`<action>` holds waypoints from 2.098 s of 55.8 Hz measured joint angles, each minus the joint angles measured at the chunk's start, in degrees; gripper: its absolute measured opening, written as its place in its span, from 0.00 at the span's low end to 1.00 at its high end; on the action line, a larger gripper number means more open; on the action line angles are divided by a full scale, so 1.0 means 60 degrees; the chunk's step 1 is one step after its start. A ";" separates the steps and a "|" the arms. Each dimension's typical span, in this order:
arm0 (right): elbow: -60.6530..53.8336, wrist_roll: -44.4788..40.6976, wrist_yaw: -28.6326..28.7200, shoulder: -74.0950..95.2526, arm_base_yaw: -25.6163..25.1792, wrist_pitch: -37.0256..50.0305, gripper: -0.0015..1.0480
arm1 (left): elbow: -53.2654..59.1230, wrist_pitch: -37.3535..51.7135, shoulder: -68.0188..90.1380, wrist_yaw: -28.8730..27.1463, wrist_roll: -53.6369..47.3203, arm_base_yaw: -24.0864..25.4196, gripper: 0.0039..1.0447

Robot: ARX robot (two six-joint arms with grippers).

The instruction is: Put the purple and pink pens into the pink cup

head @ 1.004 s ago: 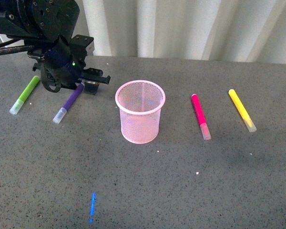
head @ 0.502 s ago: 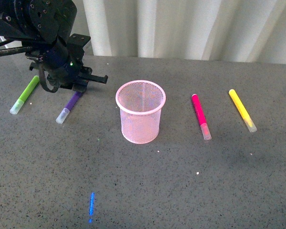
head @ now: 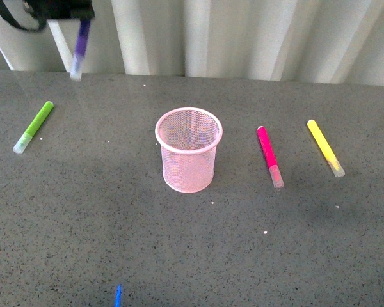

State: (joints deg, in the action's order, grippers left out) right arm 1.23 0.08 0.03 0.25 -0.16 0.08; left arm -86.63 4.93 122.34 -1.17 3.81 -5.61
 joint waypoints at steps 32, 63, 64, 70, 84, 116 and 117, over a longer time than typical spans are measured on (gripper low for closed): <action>0.0000 0.0000 0.0000 0.0000 0.0000 0.0000 0.93 | 0.6244 0.6604 -0.3781 -0.1348 0.3428 -0.2073 0.12; 0.0000 0.0000 0.0000 0.0000 0.0000 0.0000 0.93 | 0.6615 1.0102 -0.1231 -0.2586 0.4677 -0.3297 0.12; 0.0000 0.0000 0.0000 0.0000 0.0000 0.0000 0.93 | 0.6615 1.0178 -0.1169 -0.2645 0.4714 -0.3333 0.12; 0.0000 0.0000 0.0000 0.0000 0.0000 0.0000 0.93 | 0.6619 1.0710 -0.0867 -0.2794 0.4841 -0.3464 0.12; 0.0000 0.0000 0.0000 0.0000 0.0000 0.0000 0.93 | 0.6816 1.1613 -0.0346 -0.2823 0.4659 -0.3391 0.12; 0.0000 0.0000 0.0000 0.0000 0.0000 0.0000 0.93 | 0.7063 1.1919 -0.0018 -0.2736 0.4408 -0.3224 0.32; 0.0000 0.0000 0.0000 0.0000 0.0000 0.0000 0.93 | 0.7082 1.1919 -0.0018 -0.2728 0.4401 -0.3228 0.37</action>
State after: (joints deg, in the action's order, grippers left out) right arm 1.23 0.08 0.03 0.25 -0.16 0.08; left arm -44.14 76.44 122.23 -17.54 30.22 -24.97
